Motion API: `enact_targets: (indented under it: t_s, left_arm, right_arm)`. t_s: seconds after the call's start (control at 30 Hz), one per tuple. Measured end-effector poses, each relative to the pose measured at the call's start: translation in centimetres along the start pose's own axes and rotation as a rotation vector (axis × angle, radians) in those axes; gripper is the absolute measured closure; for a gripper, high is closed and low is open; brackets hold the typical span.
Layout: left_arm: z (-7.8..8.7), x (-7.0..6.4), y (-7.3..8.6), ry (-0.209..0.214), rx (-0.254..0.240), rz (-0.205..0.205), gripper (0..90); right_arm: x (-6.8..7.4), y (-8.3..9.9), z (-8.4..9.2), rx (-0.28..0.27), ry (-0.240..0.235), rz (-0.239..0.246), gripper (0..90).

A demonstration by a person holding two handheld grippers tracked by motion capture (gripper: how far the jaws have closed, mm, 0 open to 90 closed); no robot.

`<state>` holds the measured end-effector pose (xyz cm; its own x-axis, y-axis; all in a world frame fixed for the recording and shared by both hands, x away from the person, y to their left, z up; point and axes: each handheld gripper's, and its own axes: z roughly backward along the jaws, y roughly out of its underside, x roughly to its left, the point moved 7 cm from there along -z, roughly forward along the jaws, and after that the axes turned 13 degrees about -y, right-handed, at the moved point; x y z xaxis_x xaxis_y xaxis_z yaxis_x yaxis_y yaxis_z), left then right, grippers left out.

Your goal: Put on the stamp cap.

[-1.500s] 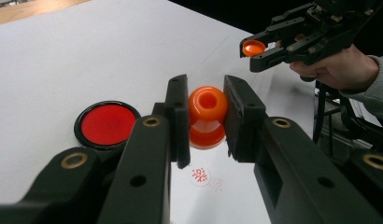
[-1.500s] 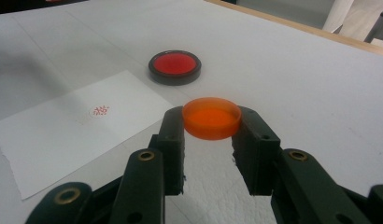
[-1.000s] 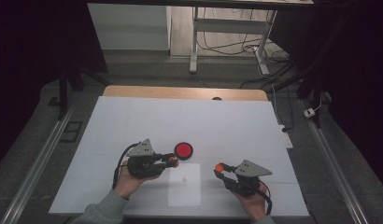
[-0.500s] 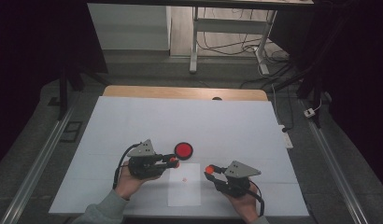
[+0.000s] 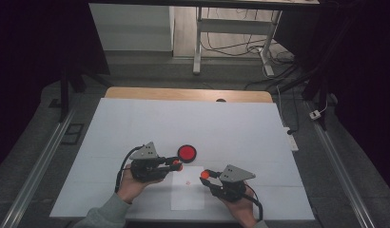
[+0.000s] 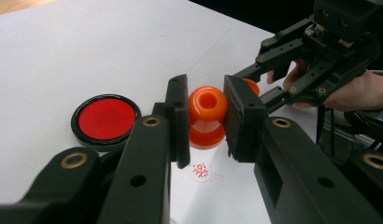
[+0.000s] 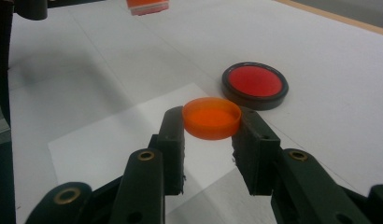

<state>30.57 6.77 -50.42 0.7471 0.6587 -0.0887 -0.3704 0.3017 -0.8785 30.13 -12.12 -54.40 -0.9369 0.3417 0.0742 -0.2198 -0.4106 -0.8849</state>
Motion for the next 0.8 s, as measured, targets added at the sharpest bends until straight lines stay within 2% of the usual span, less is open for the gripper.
enact_targets:
  t_s: [0.13,0.37,0.8]
  left_arm:
    - [0.0,0.0,0.0,0.0,0.003,0.0,72.5]
    - [0.0,-0.1,0.0,0.004,-0.001,0.0,72.5]
    - [-0.2,-0.5,-0.1,0.016,0.001,-0.01,72.4]
  right_arm:
    - [0.3,0.1,-0.7,0.017,-0.006,0.011,64.1]
    - [0.7,-0.2,-1.4,0.011,-0.022,0.013,64.1]
    - [1.4,-0.5,-3.1,0.032,-0.039,0.035,64.1]
